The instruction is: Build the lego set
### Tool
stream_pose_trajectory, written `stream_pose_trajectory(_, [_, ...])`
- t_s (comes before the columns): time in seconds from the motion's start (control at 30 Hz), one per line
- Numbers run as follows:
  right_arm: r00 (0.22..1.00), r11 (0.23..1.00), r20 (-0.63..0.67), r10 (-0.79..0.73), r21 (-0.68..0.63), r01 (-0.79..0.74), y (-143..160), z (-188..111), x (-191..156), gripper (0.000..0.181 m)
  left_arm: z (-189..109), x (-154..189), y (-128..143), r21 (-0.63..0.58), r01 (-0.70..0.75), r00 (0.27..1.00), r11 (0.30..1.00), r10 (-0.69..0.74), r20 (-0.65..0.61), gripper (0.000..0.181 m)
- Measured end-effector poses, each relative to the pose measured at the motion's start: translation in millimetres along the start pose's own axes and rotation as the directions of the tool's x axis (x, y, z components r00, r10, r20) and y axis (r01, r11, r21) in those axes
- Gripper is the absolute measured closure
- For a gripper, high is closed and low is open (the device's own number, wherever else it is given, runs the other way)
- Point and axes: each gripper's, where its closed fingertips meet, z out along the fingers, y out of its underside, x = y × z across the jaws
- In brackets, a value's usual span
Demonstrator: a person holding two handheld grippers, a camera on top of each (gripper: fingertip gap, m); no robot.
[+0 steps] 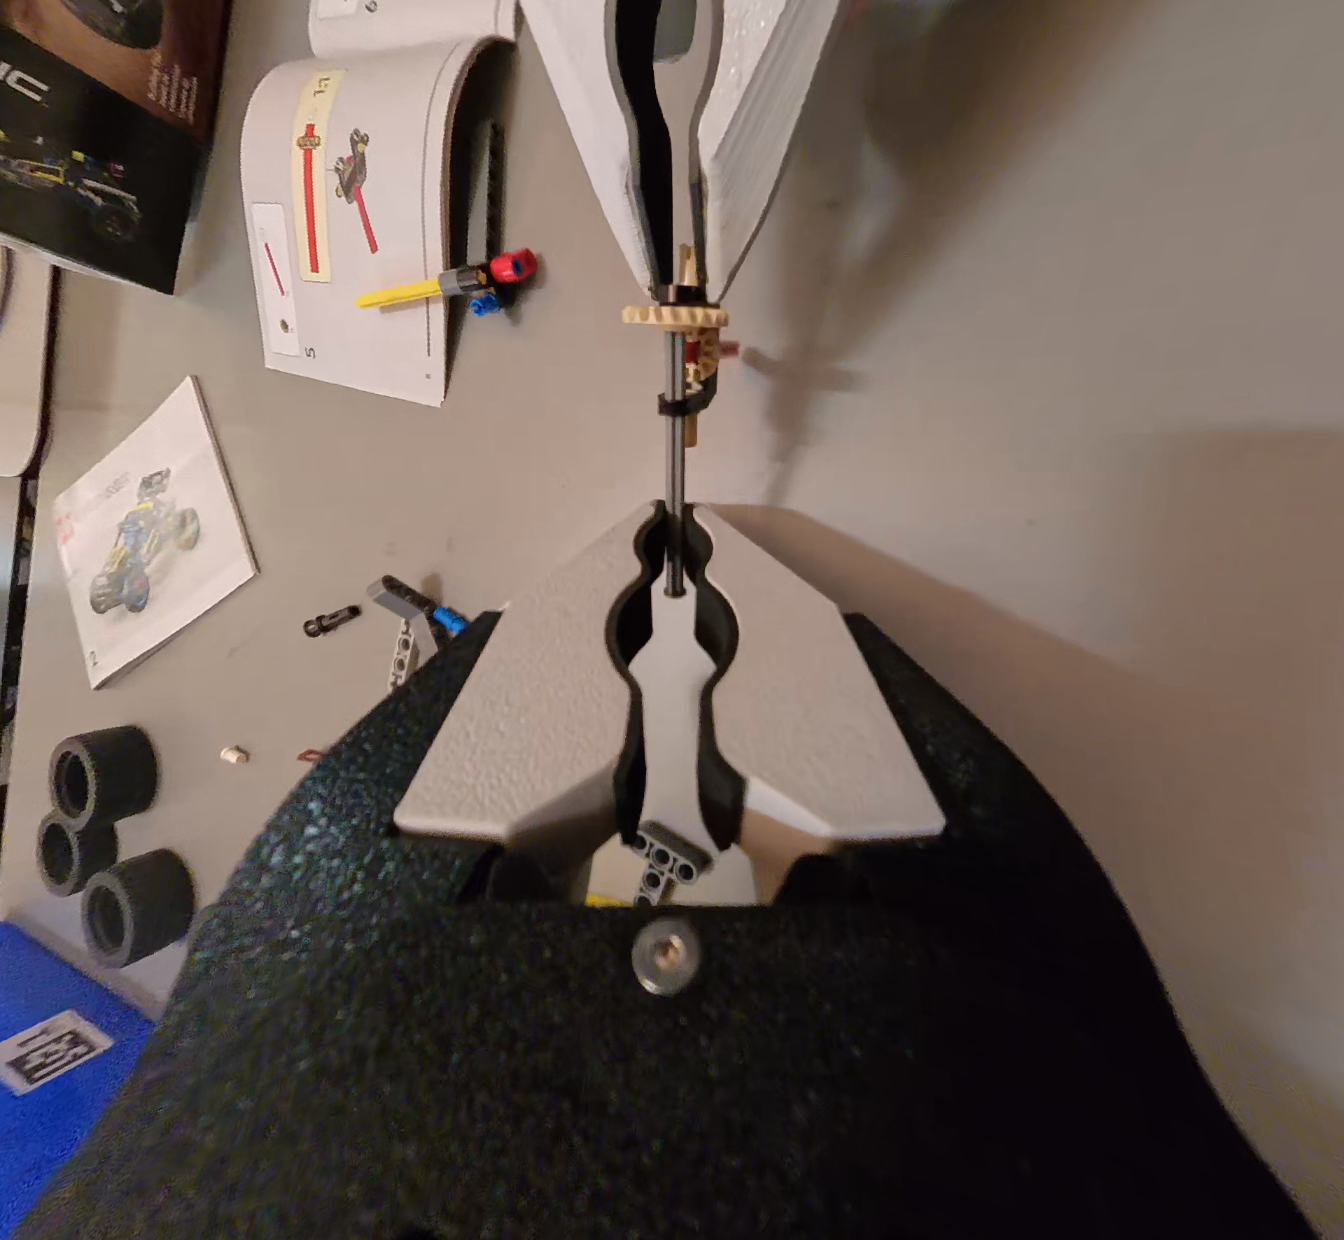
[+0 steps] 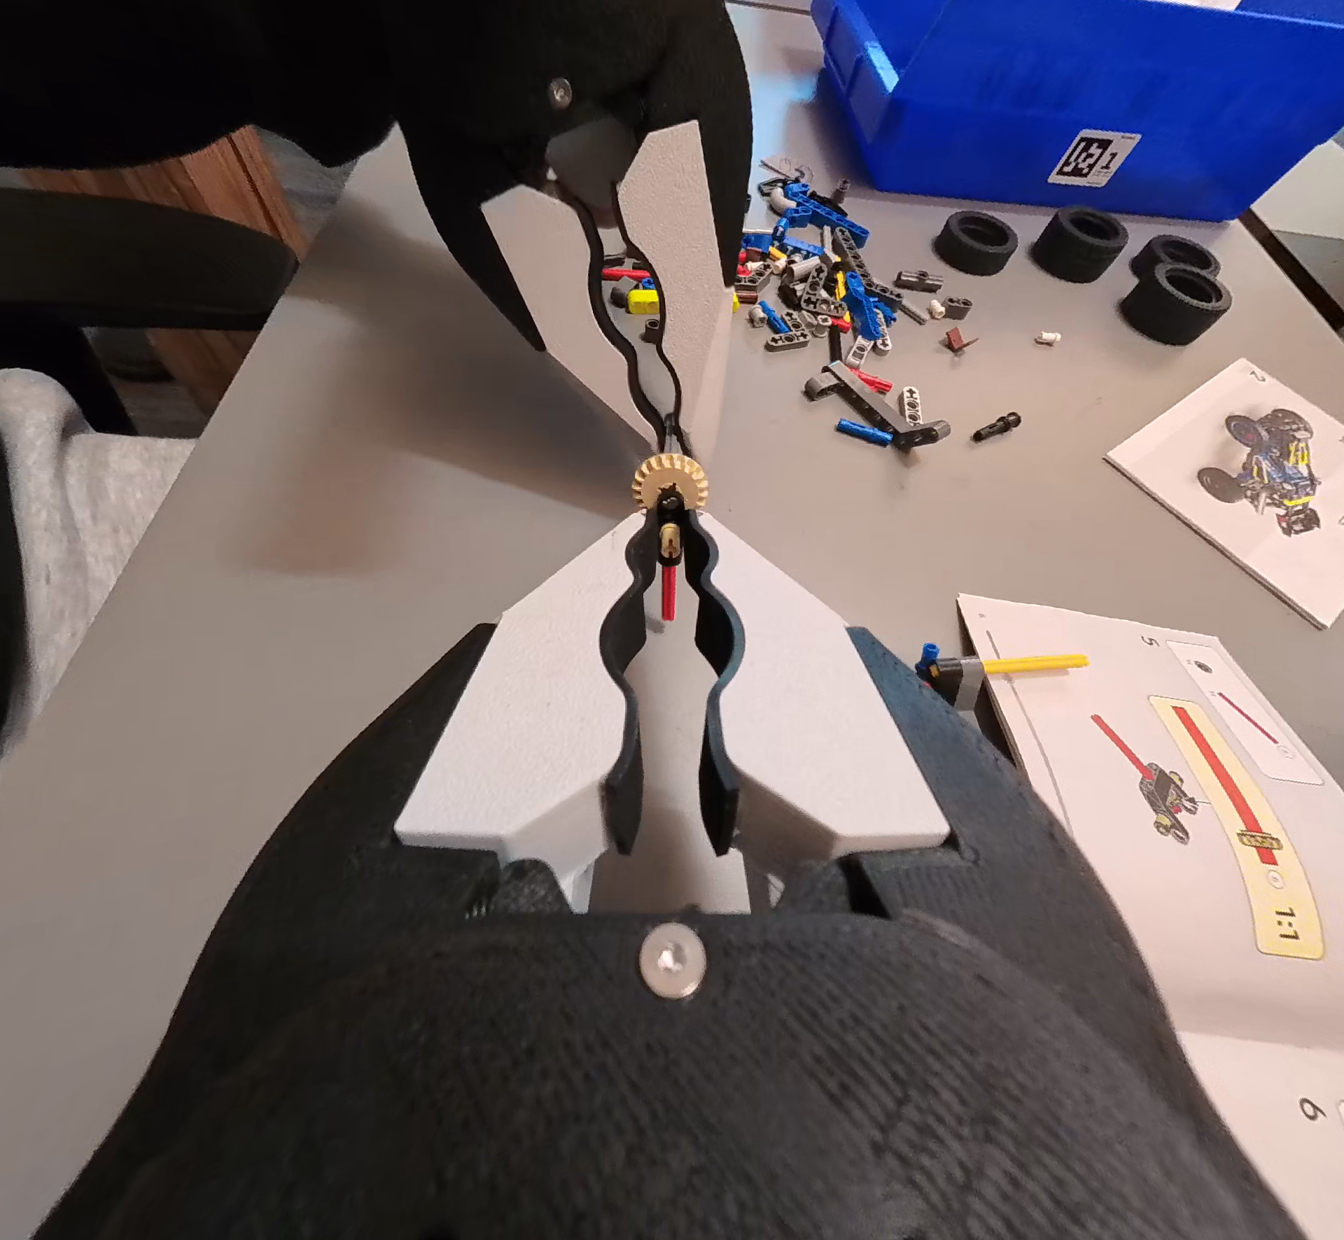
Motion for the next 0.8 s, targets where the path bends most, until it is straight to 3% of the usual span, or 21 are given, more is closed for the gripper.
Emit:
stream_pose_trajectory(0.1, [1.0,1.0,0.008,0.011,0.015,-0.011,-2.3,-1.6,-0.6,0.176,-6.3,-2.9,-5.1,0.062,0.054,0.998,0.997,-0.054,-0.013,0.159])
stream_pose_trajectory(0.27, [1.0,0.999,0.019,0.025,0.026,-0.025,-3.3,-1.6,-1.2,0.176,-28.2,-4.7,-30.3,0.215,0.106,0.994,0.971,-0.098,-0.047,0.169])
stream_pose_trajectory(0.47, [0.999,0.999,0.019,0.027,0.025,-0.028,-2.6,-1.1,-1.3,0.176,-24.6,2.7,-39.9,0.227,0.109,0.992,0.968,-0.091,-0.087,0.171])
stream_pose_trajectory(0.8, [0.999,1.0,0.043,0.023,0.006,-0.023,2.7,2.8,-5.5,0.176,-11.4,10.4,-33.1,0.195,0.109,0.988,0.975,-0.085,-0.125,0.177])
